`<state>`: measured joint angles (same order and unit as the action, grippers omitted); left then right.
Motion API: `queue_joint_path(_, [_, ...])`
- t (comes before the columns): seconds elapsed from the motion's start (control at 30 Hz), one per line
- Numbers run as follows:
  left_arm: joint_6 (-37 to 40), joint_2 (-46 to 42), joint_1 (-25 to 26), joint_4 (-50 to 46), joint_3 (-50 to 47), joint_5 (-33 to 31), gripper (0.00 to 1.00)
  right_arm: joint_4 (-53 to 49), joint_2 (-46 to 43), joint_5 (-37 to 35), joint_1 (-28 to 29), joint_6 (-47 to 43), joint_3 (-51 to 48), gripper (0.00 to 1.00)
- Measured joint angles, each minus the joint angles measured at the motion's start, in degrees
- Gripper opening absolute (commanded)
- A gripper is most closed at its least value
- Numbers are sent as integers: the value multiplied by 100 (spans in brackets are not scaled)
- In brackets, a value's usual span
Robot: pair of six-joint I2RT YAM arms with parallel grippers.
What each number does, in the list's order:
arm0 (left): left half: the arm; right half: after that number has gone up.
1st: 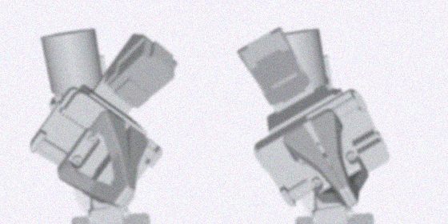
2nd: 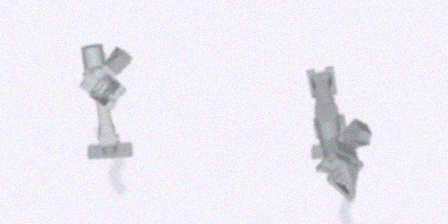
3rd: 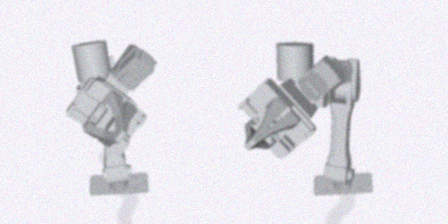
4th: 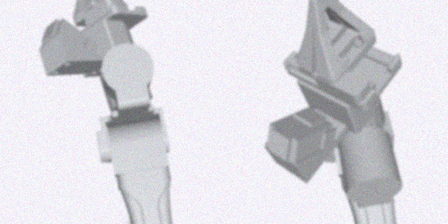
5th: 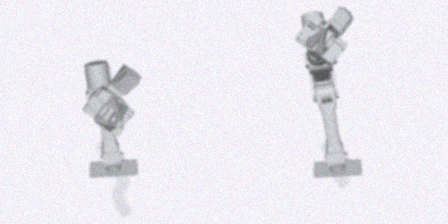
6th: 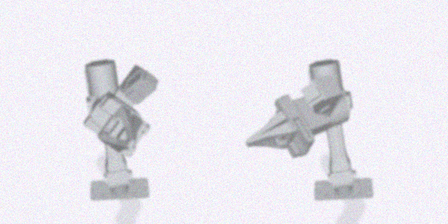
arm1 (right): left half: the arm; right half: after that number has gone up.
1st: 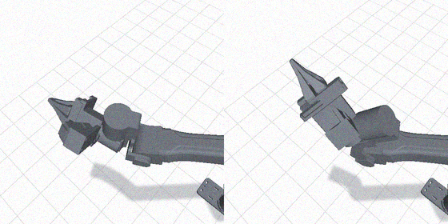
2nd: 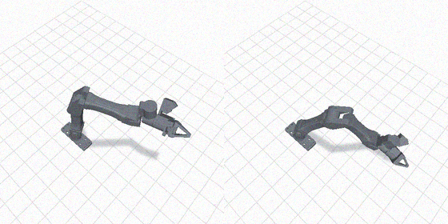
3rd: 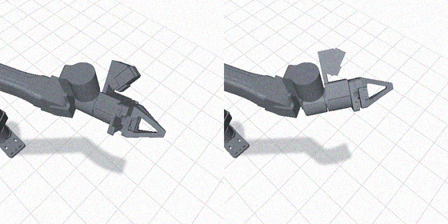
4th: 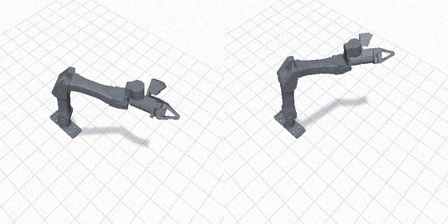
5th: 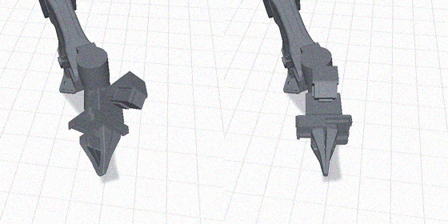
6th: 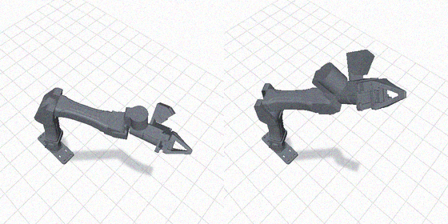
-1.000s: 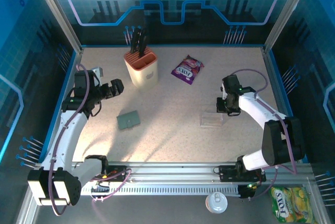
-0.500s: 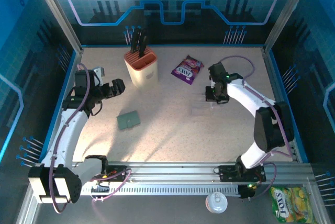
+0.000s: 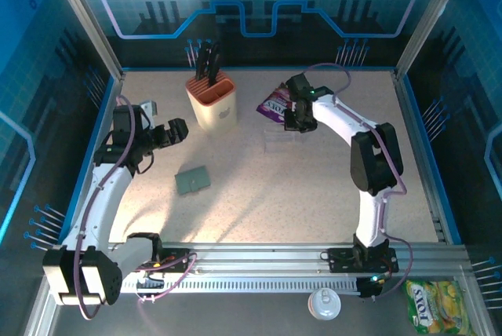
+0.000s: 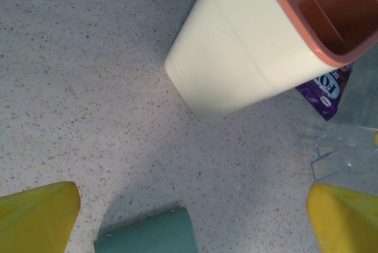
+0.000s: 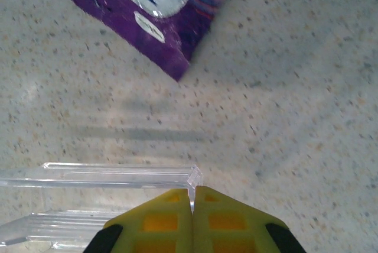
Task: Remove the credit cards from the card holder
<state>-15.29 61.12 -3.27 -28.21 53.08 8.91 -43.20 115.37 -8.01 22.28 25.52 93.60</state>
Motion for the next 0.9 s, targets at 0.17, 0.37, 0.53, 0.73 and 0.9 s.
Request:
queue_joint_path(0.17, [0,0,0,4,0,0,99,-138,354,-92,17,0,404,4])
queue_joint_path(0.37, [0,0,-2,2,0,0,99,-295,621,-195,17,-2,656,4])
queue_joint_path(0.53, [0,2,-35,2,0,2,99,-352,710,-210,17,-2,804,5])
queue_joint_path(0.73, [0,24,-48,0,0,44,99,-407,756,-212,17,-2,876,7])
queue_joint_path(0.9, [0,55,-70,0,0,74,99,-446,767,-212,17,-2,890,14])
